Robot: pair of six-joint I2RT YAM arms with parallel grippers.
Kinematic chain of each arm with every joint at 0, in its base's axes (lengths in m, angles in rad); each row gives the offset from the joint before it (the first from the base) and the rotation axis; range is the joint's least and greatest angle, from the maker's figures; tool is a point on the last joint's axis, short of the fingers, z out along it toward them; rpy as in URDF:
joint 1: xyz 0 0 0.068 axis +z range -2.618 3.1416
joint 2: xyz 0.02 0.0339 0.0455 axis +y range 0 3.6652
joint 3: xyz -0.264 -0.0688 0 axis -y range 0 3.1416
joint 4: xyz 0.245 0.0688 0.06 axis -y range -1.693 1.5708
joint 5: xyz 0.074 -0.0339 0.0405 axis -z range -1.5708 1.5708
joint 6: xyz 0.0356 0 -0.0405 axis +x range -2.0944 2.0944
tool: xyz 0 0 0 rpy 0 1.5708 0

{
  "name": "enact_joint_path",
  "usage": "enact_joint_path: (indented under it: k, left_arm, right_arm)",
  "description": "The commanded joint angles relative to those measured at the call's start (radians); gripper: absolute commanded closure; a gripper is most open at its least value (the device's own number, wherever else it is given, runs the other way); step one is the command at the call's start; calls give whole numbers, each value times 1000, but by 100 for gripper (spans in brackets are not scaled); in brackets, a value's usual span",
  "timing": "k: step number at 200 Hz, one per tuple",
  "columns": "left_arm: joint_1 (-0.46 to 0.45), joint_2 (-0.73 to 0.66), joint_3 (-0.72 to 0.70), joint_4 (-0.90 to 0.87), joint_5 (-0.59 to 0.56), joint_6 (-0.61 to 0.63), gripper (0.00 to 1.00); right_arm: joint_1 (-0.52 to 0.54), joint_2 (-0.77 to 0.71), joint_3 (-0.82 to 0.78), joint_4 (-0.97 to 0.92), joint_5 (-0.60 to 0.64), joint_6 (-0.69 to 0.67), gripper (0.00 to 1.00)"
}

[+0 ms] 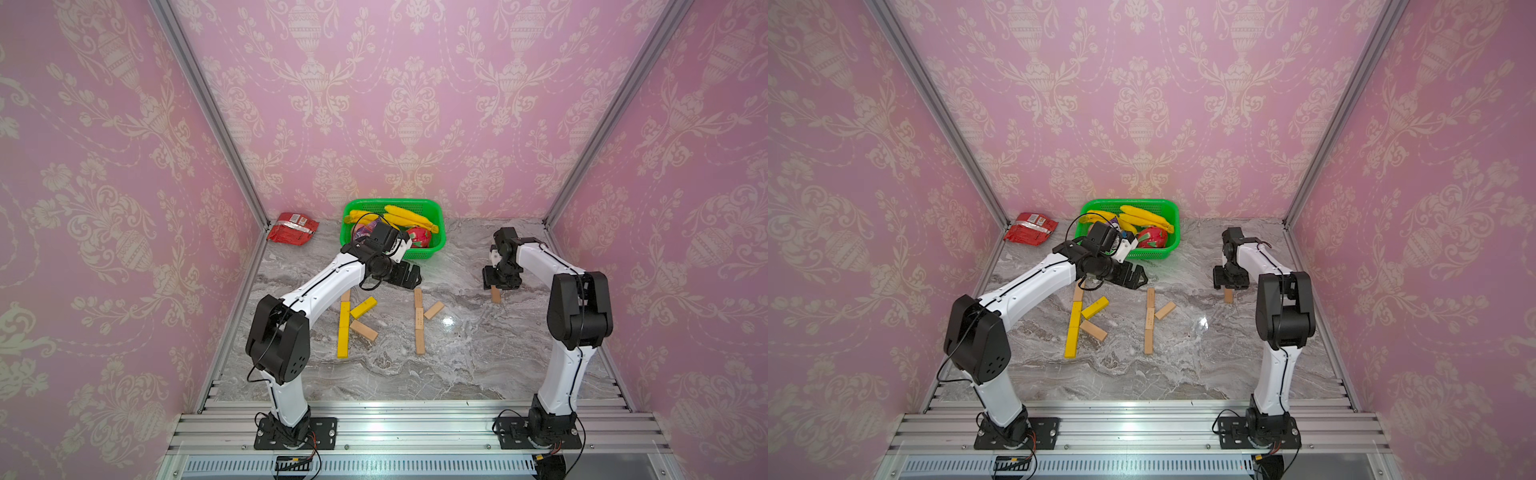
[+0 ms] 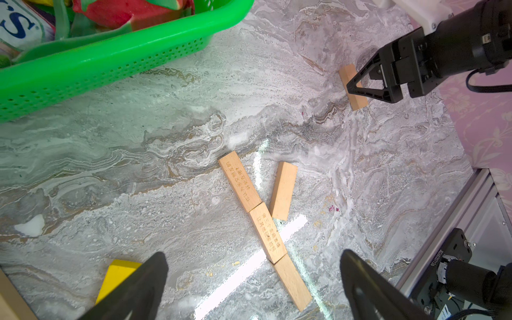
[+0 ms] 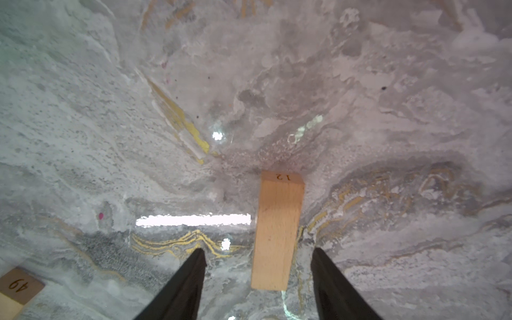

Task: Assemble the letter k with building blocks
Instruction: Pick up the building block from the center of the board.

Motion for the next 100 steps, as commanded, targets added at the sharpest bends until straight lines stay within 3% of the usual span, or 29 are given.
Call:
enact_joint_path:
  k: [1,100]
  left_arm:
    - [8,-22,3,-19,-27,26,1]
    - [8,4,6,-29,-38,32,1]
  right_arm:
    - [-5,12,6,-69,-6,12,39]
    - [-21,47,-4,-85,7,11,45]
